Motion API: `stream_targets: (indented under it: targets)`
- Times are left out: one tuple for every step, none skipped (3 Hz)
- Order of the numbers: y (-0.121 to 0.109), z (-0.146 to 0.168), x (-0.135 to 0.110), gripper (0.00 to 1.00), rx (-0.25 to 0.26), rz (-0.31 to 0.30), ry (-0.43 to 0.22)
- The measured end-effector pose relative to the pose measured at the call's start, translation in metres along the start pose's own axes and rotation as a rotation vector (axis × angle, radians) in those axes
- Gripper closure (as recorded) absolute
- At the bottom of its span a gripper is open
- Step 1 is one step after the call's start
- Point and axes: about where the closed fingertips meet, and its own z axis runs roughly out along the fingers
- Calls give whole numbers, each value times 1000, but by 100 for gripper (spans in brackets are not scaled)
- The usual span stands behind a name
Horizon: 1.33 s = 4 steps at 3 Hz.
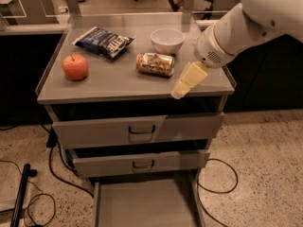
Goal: Place orange can into bottom drawer
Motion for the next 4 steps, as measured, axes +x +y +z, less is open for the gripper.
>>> stream_targets:
  targets:
    - [-17,29,-4,0,-22,1,-26]
    - [-35,50,-12,0,-33,10,-55]
    - [-55,74,-25,0,-44,38,-92]
    - [-62,99,-24,0,-62,110,-109]
